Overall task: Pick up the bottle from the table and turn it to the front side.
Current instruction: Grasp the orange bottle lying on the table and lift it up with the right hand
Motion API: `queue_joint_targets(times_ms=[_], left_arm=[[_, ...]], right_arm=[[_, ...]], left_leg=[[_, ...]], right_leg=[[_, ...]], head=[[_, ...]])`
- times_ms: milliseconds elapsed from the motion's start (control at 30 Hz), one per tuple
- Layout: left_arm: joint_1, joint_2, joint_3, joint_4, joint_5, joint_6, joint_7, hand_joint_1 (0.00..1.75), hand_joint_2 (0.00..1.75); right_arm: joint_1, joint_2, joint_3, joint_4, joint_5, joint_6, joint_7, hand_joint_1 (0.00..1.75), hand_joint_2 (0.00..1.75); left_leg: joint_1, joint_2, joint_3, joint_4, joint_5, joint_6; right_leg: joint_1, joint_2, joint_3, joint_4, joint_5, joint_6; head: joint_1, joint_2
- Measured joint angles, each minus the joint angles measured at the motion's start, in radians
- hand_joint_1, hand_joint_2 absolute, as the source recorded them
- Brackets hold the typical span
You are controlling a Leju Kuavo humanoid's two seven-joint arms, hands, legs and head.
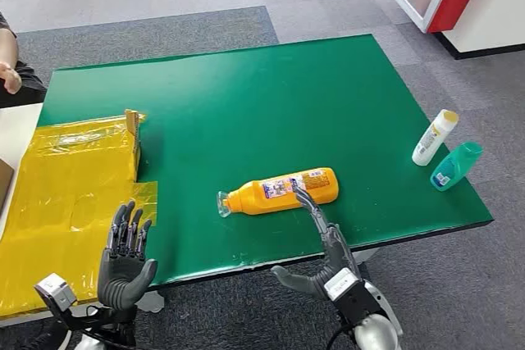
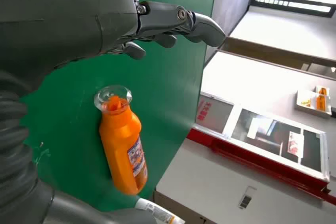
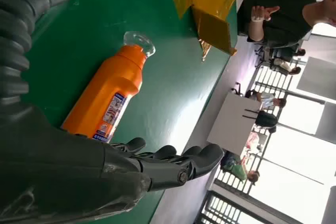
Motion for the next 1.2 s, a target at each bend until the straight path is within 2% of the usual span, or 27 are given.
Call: queue_joint_targets(times_ms=[267, 400, 500, 633, 767, 933, 1200], left_arm=[[0.006, 0.001, 0.004, -0.001, 0.008, 0.0, 0.0, 0.0, 1.75], [0.031, 0.003, 0.017, -0.017, 0.02, -0.016, 0.0, 0.0, 1.75], [0.055, 0.004, 0.042, -0.041, 0.018, -0.039, 0.0, 0.0, 1.75], [0.076, 0.018, 0.085, -0.067, 0.0, -0.045, 0.0, 0.0, 1.75], [0.081, 0.052, 0.102, -0.08, -0.031, 0.003, 0.0, 0.0, 1.75], [0.072, 0.096, 0.101, -0.08, -0.036, 0.049, 0.0, 0.0, 1.75], [0.054, 0.148, 0.072, -0.079, -0.022, 0.078, 0.0, 0.0, 1.75]], right_arm=[[0.0, 0.007, -0.002, 0.0, 0.005, -0.001, -0.003, 0.0, 1.75], [-0.005, 0.018, -0.001, -0.004, 0.068, -0.041, 0.009, 0.0, 1.75], [-0.02, 0.02, 0.006, -0.016, 0.177, -0.101, 0.063, 0.0, 1.75], [-0.079, 0.012, 0.018, -0.019, 0.255, -0.092, 0.183, 0.0, 1.75], [-0.168, -0.027, 0.027, 0.015, 0.316, -0.073, 0.294, 0.0, 1.75], [-0.296, -0.103, 0.035, 0.131, 0.357, -0.014, 0.392, 0.0, 1.75], [-0.506, -0.239, 0.051, 0.398, 0.376, 0.106, 0.477, 0.0, 1.75]], left_leg=[[0.0, 0.0, 0.0, 0.0, 0.0, 0.0], [0.0, 0.0, 0.0, 0.0, 0.0, 0.0], [0.0, 0.0, 0.0, 0.0, 0.0, 0.0], [0.0, 0.0, 0.0, 0.0, 0.001, 0.0], [0.0, 0.0, 0.0, 0.0, 0.002, 0.0], [0.0, 0.0, 0.0, 0.0, 0.004, 0.001], [0.0, 0.0, -0.001, 0.0, 0.006, 0.001]], right_leg=[[0.0, 0.0, 0.0, 0.0, 0.0, 0.0], [0.0, 0.0, 0.0, 0.0, 0.0, 0.0], [0.0, 0.0, 0.0, 0.0, 0.0, 0.0], [0.0, 0.0, 0.0, 0.0, 0.0, 0.0], [0.0, 0.0, 0.0, 0.0, 0.002, 0.0], [0.0, 0.0, 0.0, 0.0, 0.004, 0.001], [0.0, 0.0, -0.001, 0.0, 0.006, 0.001]], head=[[0.0, 0.0], [0.0, 0.0], [0.0, 0.0], [0.0, 0.0], [0.0, 0.0], [0.0, 0.0], [0.0, 0.0]])
